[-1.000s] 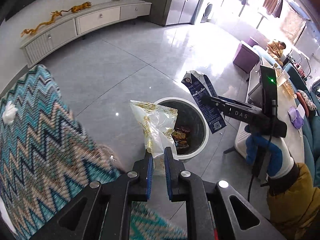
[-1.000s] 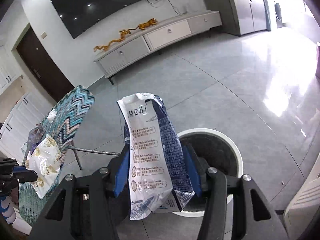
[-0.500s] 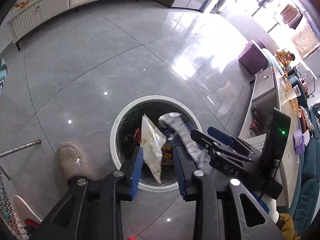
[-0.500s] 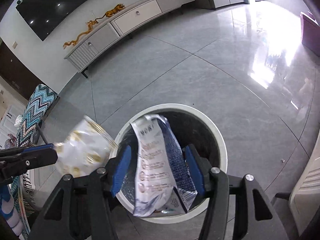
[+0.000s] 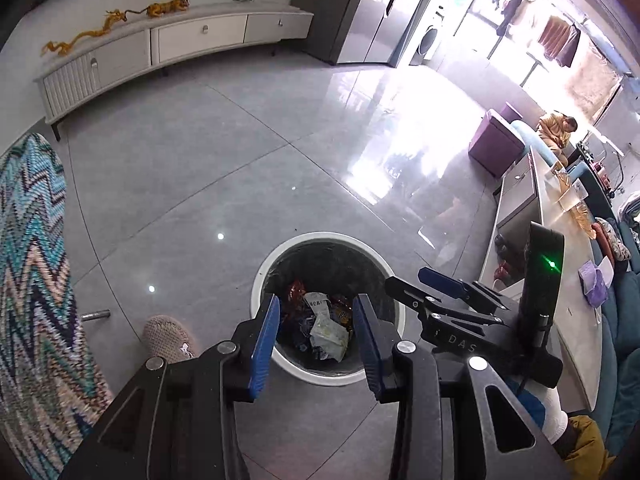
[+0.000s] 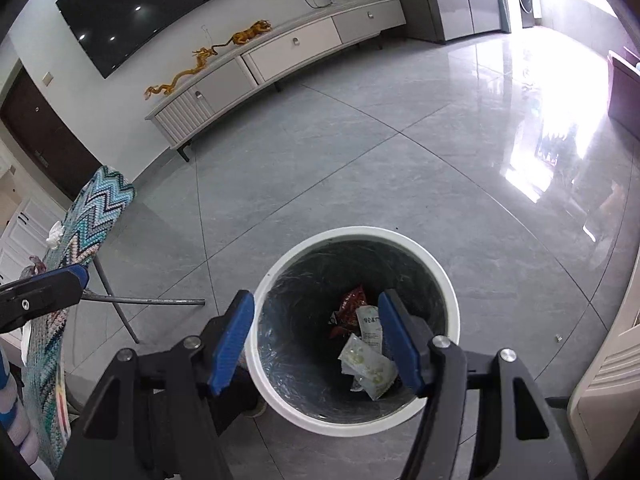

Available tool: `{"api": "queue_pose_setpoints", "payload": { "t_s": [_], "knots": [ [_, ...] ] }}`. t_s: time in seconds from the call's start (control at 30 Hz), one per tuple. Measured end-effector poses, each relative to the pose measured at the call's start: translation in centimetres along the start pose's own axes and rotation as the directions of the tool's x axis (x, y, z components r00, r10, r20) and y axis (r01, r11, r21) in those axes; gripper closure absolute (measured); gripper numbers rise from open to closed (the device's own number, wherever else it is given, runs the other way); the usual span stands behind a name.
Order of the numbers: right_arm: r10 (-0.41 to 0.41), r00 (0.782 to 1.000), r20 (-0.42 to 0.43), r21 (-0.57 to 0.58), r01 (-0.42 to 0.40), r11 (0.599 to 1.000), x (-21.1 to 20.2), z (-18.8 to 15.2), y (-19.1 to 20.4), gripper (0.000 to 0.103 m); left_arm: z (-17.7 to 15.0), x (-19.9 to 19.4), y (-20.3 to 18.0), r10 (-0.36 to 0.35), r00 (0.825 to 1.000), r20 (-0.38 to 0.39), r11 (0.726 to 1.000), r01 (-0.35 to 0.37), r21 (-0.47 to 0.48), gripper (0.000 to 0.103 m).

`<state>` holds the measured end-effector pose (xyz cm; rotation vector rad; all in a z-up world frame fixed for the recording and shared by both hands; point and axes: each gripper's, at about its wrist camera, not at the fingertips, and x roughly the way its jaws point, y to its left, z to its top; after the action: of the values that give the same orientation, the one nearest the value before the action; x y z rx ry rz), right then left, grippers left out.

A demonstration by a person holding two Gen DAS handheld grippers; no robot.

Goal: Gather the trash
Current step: 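Move both open tools back over the blanket, then grasp the white plastic bag with left tool while right grasps white tissue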

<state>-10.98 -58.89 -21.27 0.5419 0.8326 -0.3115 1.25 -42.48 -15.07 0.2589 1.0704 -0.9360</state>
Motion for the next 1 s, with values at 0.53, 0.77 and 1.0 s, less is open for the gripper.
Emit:
{"api": "queue_pose_setpoints", "payload": {
  "t_s": [0.53,0.77,1.0],
  "knots": [
    [0.223,0.968,0.114,-0.317,-0.177,0.932,-10.2,0.4,18.4,0.040,-9.0,-17.9,9.2,0.232,0.954,0.188,0.971,-0.214,-0.109,0.067],
    [0.306,0.948,0.086,-0.444,-0.239,0.864,-12.3,-0.8,26.1,0.040,-15.3,-24.0,17.4,0.360,0.908,0.212,0.917,-0.303,-0.257,0.067],
    [0.342,0.939,0.041,-0.492,-0.279,0.825,-10.4,0.7,31.4,0.040,-19.1,-26.3,26.2,0.443,0.881,0.168,0.850,-0.353,-0.390,0.067]
  ]
}}
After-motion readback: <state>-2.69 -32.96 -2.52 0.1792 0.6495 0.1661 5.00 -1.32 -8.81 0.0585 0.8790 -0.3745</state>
